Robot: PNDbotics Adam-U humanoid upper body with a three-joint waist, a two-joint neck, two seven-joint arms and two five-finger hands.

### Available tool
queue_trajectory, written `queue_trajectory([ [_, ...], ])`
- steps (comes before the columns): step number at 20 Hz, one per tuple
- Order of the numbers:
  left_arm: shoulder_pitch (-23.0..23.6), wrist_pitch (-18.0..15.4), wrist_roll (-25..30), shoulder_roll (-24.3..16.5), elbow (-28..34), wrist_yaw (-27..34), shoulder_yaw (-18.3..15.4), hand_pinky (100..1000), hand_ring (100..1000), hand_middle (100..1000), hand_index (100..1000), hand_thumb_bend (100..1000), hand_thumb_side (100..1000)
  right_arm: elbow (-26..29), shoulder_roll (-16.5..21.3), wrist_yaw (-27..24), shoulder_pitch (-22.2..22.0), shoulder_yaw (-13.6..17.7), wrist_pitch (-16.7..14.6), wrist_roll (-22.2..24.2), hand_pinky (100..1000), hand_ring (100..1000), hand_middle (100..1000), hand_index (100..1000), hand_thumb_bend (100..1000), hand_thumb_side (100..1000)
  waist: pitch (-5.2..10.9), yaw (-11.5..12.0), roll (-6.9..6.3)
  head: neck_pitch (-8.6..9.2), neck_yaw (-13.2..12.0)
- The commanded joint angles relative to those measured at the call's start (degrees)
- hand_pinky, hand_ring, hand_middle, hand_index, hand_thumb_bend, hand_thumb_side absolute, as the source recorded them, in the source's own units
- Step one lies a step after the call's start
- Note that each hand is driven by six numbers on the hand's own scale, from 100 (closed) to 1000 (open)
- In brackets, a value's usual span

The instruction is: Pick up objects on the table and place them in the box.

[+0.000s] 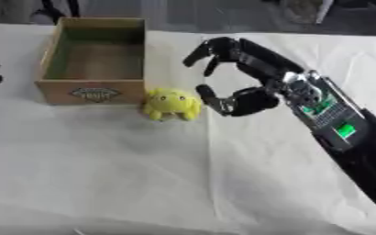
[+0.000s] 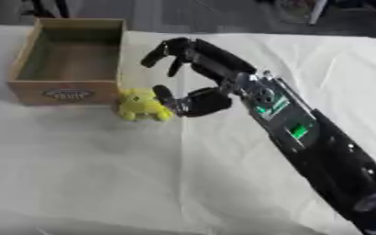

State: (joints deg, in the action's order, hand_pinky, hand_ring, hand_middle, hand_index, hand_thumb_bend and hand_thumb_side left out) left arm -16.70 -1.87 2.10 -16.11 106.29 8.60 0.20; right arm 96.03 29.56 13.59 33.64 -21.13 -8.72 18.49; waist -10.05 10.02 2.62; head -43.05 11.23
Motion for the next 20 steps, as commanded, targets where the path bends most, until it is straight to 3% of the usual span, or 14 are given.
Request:
queue_trajectory([
  [1,-1.10,-0.10,0.61,-0.61,1.41,0.54,0.28,738,733,642,766,365,526,-5.87,-0.61,2.51,2.89,-0.28,-1.42,0.07,694,906,787,851,100,210,0.64,0.49,-0.24,0.80,0.67],
  [7,-1.64,-0.16,1.13,-0.44,1.65,0.86,0.60,738,732,641,766,365,524,-17.22,-2.94,8.86,6.90,-0.38,-2.84,-0.26,767,955,831,880,100,240,0.47,2.37,-0.38,1.00,1.56],
  [12,-1.77,-0.19,1.42,-0.27,1.72,0.87,0.75,738,731,640,766,365,524,-24.61,-4.45,15.73,8.74,0.06,-3.22,-2.54,809,971,842,894,100,322,0.15,3.63,-0.57,1.19,2.23],
  [20,-1.76,-0.23,1.62,-0.08,1.74,0.69,0.80,738,730,639,766,366,525,-30.93,-6.29,23.86,9.76,0.45,-3.60,-4.46,819,956,838,898,100,415,-0.20,4.28,-0.74,0.87,2.49],
])
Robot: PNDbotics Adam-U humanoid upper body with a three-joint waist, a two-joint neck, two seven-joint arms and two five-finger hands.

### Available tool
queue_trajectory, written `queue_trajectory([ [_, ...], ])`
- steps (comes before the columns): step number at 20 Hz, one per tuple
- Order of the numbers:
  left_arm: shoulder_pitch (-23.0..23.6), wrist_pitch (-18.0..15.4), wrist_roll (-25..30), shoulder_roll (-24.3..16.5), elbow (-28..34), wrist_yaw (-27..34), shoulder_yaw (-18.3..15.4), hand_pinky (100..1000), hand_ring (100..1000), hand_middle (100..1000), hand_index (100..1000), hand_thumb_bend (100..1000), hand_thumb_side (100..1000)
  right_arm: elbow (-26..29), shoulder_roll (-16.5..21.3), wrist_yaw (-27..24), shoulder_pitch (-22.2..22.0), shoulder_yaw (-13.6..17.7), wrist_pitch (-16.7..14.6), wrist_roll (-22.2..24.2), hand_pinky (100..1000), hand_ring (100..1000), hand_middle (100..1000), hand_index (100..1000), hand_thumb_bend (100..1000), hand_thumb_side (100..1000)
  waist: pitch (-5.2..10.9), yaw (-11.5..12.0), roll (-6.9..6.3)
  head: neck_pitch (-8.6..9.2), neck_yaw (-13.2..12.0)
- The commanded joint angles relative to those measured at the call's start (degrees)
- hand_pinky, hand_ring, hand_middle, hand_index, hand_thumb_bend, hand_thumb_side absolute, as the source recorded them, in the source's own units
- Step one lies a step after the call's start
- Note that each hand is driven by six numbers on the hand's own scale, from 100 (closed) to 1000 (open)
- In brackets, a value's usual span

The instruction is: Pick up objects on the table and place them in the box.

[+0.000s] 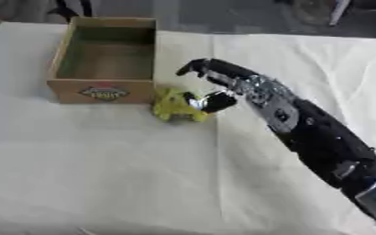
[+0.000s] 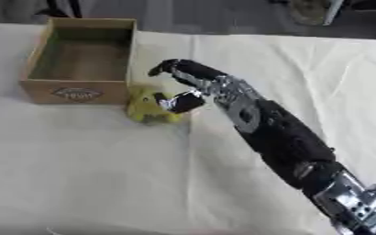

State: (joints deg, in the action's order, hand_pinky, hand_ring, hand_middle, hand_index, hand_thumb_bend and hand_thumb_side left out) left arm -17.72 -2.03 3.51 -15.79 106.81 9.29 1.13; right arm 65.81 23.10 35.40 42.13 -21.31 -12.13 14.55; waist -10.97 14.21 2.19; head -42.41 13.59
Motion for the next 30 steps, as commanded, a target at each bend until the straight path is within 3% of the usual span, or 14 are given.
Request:
queue_trajectory([
  [1,-0.73,-0.07,0.20,-0.40,1.21,-0.02,-0.15,738,730,639,766,366,524,-1.06,-0.02,2.47,1.22,0.61,-0.32,-0.45,819,956,838,897,100,427,0.70,0.08,-0.32,0.21,0.11],
  [12,-0.64,-0.06,0.16,-0.38,1.13,-0.12,-0.20,738,729,638,765,372,523,-1.38,-1.25,4.40,1.16,-0.16,-1.79,3.29,815,937,847,898,100,564,0.89,-0.24,-0.22,-0.12,0.01],
  [17,-0.67,-0.05,0.13,-0.41,1.11,-0.14,-0.21,738,729,638,765,374,521,1.08,-1.16,8.77,0.90,-1.64,-4.66,5.70,824,920,867,912,100,516,0.97,-0.47,-0.15,-0.15,-0.04],
  [18,-0.67,-0.06,0.11,-0.42,1.12,-0.15,-0.23,738,729,638,765,374,521,1.43,-1.19,10.76,0.77,-1.93,-5.56,5.92,817,909,863,912,162,500,0.98,-0.48,-0.15,-0.15,-0.05],
  [20,-0.66,-0.07,0.07,-0.44,1.13,-0.16,-0.25,738,729,638,765,374,521,1.49,-1.41,14.10,0.50,-2.07,-7.08,5.59,813,904,859,911,184,505,0.97,-0.50,-0.15,-0.12,-0.05],
  [21,-0.66,-0.07,0.06,-0.44,1.13,-0.16,-0.25,737,729,638,765,375,521,1.29,-1.53,15.16,0.42,-2.02,-7.61,5.24,736,840,820,894,275,530,0.97,-0.51,-0.16,-0.11,-0.06],
  [23,-0.67,-0.07,0.04,-0.44,1.14,-0.16,-0.26,737,728,638,765,376,520,0.84,-1.77,17.63,0.21,-2.03,-8.58,4.04,657,782,773,870,302,534,0.99,-0.56,-0.20,-0.06,-0.08],
  [25,-0.68,-0.08,0.01,-0.45,1.14,-0.15,-0.28,737,728,638,765,378,519,0.35,-1.94,19.19,0.11,-1.77,-9.05,2.35,554,694,681,818,264,525,1.00,-0.60,-0.22,-0.03,-0.12],
  [26,-0.68,-0.08,-0.01,-0.45,1.14,-0.15,-0.28,737,728,638,765,378,519,0.16,-1.98,19.56,0.07,-1.67,-9.06,1.32,554,694,681,818,264,525,1.01,-0.61,-0.23,-0.02,-0.12],
  [27,-0.68,-0.07,-0.02,-0.45,1.13,-0.14,-0.29,737,728,638,765,379,519,0.15,-1.98,19.64,0.12,-1.40,-8.84,-0.07,442,590,567,734,194,494,1.03,-0.63,-0.23,-0.03,-0.15],
  [29,-0.67,-0.07,-0.04,-0.46,1.12,-0.13,-0.30,737,728,637,764,379,519,0.26,-1.84,19.29,0.16,-1.07,-8.04,-3.02,339,513,477,650,100,439,1.07,-0.65,-0.23,-0.03,-0.19],
  [30,-0.66,-0.06,-0.05,-0.47,1.11,-0.13,-0.31,737,728,637,764,379,519,0.44,-1.70,18.86,0.20,-0.88,-7.48,-4.52,298,487,447,616,100,413,1.10,-0.67,-0.22,-0.02,-0.20],
])
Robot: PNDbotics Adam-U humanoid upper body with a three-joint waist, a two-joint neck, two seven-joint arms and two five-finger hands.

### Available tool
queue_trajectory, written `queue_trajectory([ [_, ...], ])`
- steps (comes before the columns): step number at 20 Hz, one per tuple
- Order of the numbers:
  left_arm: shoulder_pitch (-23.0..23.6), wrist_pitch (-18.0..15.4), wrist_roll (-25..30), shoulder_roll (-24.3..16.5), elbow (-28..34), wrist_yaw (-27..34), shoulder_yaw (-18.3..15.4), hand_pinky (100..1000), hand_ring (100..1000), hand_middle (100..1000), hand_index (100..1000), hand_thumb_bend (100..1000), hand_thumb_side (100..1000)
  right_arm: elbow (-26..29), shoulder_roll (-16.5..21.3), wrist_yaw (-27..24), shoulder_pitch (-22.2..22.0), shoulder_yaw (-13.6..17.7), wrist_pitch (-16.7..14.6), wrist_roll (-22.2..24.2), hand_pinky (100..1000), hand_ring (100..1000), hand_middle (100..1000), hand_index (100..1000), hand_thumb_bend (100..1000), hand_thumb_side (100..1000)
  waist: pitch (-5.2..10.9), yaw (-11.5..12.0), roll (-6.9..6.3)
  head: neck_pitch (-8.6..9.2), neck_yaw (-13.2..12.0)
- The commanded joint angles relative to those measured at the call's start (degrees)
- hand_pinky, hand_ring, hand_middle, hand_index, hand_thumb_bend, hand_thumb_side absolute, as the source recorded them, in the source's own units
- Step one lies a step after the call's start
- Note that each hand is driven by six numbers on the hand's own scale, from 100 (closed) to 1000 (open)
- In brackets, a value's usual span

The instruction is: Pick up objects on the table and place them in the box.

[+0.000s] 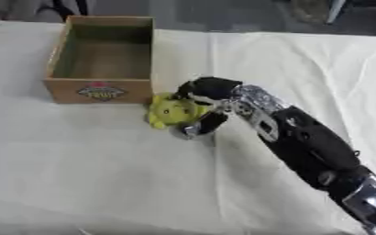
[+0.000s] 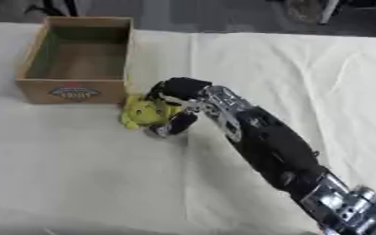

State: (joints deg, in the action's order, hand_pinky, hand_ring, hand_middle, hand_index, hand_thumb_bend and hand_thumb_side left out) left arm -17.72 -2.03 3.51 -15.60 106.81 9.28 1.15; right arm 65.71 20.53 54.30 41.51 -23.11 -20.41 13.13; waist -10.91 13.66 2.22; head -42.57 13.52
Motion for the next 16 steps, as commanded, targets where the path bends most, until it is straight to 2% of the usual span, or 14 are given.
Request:
queue_trajectory([
  [1,-0.66,-0.06,-0.06,-0.65,1.10,-0.11,-0.35,737,728,637,764,381,518,0.77,1.06,-0.61,0.84,1.06,1.41,-4.53,267,467,418,586,100,391,1.08,-0.15,-0.24,0.14,-0.14],
  [2,-0.65,-0.07,-0.07,-0.67,1.10,-0.09,-0.36,737,727,637,764,382,517,1.05,1.29,-1.27,0.84,1.12,1.93,-5.62,235,447,384,551,100,365,1.12,-0.17,-0.23,0.14,-0.16],
  [5,-0.62,-0.07,-0.16,-0.73,1.11,-0.07,-0.43,737,727,637,764,384,516,2.86,2.39,-3.88,0.72,1.28,3.23,-7.33,208,432,355,526,100,335,1.28,-0.28,-0.14,0.11,-0.27],
  [10,-0.74,-0.04,-0.23,-0.84,1.15,0.00,-0.45,737,727,637,764,389,512,8.46,5.95,-9.98,0.73,2.26,5.92,-6.35,202,433,345,519,100,305,1.55,-0.09,0.25,0.04,-0.58],
  [13,-1.32,-0.01,0.05,-0.89,1.30,0.25,-0.11,737,727,637,764,393,507,12.46,8.87,-14.02,1.25,3.15,7.94,-5.46,204,437,345,520,100,289,1.64,0.77,0.64,0.28,-0.41],
  [16,-2.00,0.04,0.71,-1.03,1.53,0.57,0.58,737,727,637,764,394,505,15.32,11.35,-17.25,2.09,4.30,9.79,-4.88,205,440,346,521,100,280,1.51,2.71,1.11,0.92,0.52],
])
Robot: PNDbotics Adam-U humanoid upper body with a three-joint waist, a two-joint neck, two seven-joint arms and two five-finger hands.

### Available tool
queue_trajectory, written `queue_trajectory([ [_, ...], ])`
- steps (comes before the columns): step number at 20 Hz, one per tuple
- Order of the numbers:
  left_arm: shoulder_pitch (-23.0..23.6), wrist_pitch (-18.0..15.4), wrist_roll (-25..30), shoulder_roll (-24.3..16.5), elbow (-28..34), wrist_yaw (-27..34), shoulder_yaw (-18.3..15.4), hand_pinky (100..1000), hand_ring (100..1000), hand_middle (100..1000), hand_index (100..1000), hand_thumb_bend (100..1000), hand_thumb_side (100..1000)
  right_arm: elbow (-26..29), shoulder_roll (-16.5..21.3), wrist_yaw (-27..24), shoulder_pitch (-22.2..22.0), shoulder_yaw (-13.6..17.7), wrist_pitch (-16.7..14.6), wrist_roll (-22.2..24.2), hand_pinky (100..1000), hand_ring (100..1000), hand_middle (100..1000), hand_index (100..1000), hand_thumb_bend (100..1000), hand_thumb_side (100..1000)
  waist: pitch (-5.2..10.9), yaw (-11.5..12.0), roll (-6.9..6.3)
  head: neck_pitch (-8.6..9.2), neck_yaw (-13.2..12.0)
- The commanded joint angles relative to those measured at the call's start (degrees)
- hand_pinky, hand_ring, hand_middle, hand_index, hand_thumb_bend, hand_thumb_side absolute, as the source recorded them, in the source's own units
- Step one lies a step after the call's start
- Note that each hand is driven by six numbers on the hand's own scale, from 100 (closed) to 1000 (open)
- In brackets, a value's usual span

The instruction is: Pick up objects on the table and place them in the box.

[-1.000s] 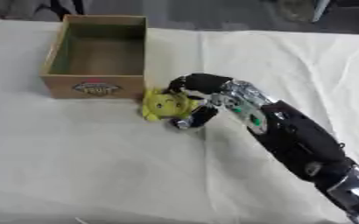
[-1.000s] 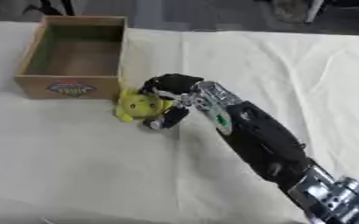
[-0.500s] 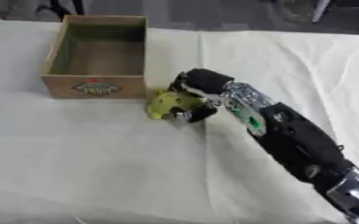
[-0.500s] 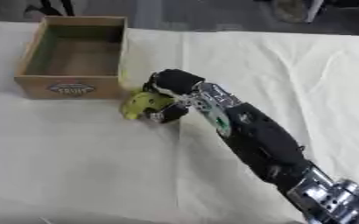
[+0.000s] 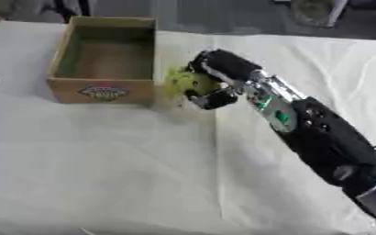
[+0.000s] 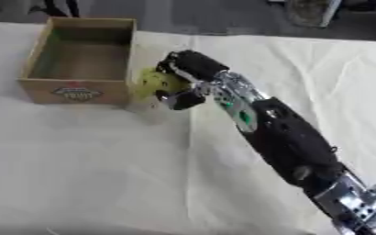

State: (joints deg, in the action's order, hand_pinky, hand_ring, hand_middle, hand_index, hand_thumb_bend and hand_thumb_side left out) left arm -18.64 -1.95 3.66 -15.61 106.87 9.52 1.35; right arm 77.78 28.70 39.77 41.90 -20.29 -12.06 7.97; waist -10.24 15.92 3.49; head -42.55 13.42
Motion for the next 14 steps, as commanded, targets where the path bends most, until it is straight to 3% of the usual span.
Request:
queue_trajectory([
  [1,-1.40,-0.02,0.84,-1.01,1.58,0.46,0.65,737,727,637,764,396,502,3.72,3.77,-3.46,2.02,1.84,1.98,0.37,207,442,347,523,100,276,0.77,1.29,-0.01,1.17,1.04],
  [6,-3.68,0.12,2.36,-0.60,2.20,1.39,2.15,738,727,638,764,402,494,2.34,5.27,-5.33,3.91,3.34,3.86,0.62,217,453,354,533,100,277,0.18,6.58,0.95,2.82,4.06],
  [14,-7.77,0.37,4.84,0.30,3.95,3.38,4.30,739,729,640,766,412,476,-5.78,5.21,-5.10,6.79,5.18,3.38,-0.89,270,488,401,579,100,254,-1.19,15.05,2.58,6.05,10.21],
])
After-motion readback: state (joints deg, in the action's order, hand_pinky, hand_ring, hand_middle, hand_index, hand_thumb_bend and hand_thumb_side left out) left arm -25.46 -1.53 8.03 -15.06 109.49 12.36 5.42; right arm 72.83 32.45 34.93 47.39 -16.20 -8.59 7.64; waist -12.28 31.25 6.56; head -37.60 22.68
